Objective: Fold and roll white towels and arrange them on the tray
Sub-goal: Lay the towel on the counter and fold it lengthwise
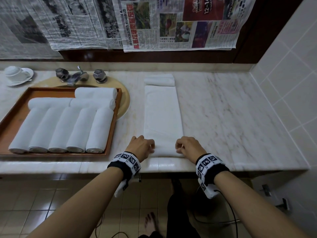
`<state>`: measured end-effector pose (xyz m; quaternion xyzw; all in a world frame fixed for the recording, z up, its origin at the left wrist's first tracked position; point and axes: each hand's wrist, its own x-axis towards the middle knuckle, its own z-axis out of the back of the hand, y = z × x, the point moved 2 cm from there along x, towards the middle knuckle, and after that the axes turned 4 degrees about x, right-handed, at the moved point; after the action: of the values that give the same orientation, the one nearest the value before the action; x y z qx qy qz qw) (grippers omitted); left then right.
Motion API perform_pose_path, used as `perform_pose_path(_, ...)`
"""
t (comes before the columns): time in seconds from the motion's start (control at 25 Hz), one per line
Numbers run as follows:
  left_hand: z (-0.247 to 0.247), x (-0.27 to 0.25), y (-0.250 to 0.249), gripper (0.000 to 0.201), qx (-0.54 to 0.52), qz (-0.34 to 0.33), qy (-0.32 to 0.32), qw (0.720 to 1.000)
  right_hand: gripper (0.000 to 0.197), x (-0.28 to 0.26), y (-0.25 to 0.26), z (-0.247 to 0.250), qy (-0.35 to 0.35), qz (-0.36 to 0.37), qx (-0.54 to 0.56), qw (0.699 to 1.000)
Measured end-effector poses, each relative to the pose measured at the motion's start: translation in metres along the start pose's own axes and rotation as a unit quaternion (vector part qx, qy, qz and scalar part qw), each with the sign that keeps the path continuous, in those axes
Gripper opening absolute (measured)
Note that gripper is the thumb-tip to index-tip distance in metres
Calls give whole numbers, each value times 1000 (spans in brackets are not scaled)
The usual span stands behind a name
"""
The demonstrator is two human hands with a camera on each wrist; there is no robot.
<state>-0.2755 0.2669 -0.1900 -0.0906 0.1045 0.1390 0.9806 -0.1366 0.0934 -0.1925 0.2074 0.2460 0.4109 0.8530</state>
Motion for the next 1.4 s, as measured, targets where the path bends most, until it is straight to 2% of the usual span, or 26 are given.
perform_pose_path(0.12, 0, 6, -7, 14, -30, 20, -29, 999, 6, 1, 6, -5, -42, 26, -60, 997)
perform_pose_path(0.32, -10, -1, -16, 20, -55, 14, -59, 997, 8, -11, 14, -27, -80, 91, -61, 991)
perform_pose_path(0.36, -13, -3, -16, 22, -54, 9, -62, 997, 16, -12, 13, -29, -84, 92, -62, 990)
perform_pose_path(0.44, -18, -3, -17, 30, -48, 3, -57, 997, 27, -10, 10, -30, -69, 77, -67, 992)
perform_pose_path(0.6, -16, 1, -21, 30, 19, 7, -60, 998, 21, -3, 10, -26, -69, 86, -86, 990)
perform_pose_path(0.72, -10, -1, -17, 34, 97, -15, -40, 994, 25, 1, 5, -20, -10, 79, -99, 992)
perform_pose_path(0.8, -5, -1, -11, 35, 92, -21, -19, 995, 27, 3, 3, -12, 38, 56, -78, 995)
perform_pose_path(0.88, -1, 2, -8, 32, 59, -11, -7, 998, 27, 5, 3, -4, 54, 38, -35, 997)
perform_pose_path(1.0, 5, 9, -9, 25, 56, 9, 11, 998, 16, 10, 1, 2, 18, 30, 28, 999)
perform_pose_path(1.16, 6, 16, -15, 15, 3, 14, -37, 999, 2, 13, 7, -7, -54, 51, -70, 995)
perform_pose_path(1.32, -7, 12, -28, 17, -48, 20, -45, 998, 8, 3, 15, -27, -118, 117, -79, 983)
perform_pose_path(1.4, -11, 10, -29, 25, -50, 12, -57, 997, 26, -1, 13, -27, -101, 116, -66, 986)
